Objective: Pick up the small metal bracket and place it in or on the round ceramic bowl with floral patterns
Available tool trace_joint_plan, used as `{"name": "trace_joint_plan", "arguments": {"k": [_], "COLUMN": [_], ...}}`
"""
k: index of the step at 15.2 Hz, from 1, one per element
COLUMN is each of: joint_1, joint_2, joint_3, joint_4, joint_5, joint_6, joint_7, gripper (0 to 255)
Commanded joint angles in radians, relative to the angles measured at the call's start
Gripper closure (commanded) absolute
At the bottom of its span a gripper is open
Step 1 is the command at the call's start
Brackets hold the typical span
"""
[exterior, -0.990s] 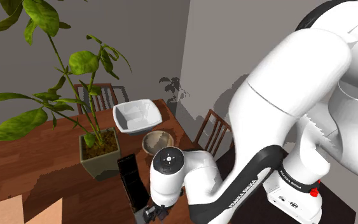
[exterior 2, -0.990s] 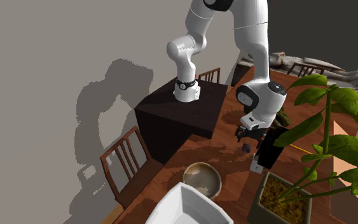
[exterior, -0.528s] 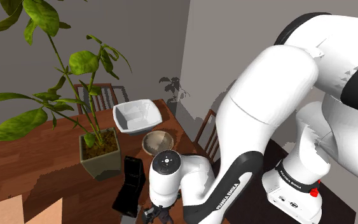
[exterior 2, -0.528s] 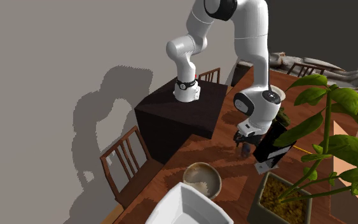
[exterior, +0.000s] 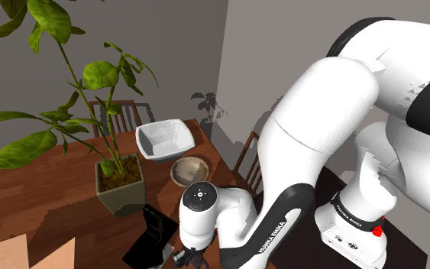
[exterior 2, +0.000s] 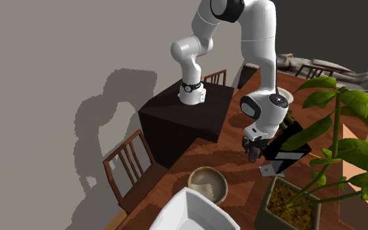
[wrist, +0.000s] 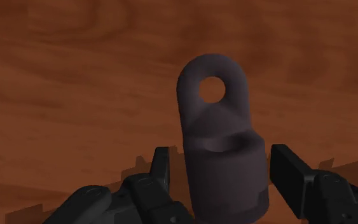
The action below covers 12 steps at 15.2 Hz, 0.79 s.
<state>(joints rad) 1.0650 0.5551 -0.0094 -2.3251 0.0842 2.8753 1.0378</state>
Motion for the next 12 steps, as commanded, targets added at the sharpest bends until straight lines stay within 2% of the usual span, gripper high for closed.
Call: {"name": "trace_joint_plan", "arguments": {"k": [1, 9, 12], "joint_1": [0.000, 0.000, 0.004], "joint_2": [0.000, 0.000, -0.045], "joint_3": [0.000, 0.000, -0.004], "joint_4": [0.000, 0.000, -0.015], "joint_5": [0.000, 0.000, -0.002], "joint_6": [0.000, 0.000, -0.029], "joint_7": [0.000, 0.000, 0.003], "gripper": [255, 255, 255]}}
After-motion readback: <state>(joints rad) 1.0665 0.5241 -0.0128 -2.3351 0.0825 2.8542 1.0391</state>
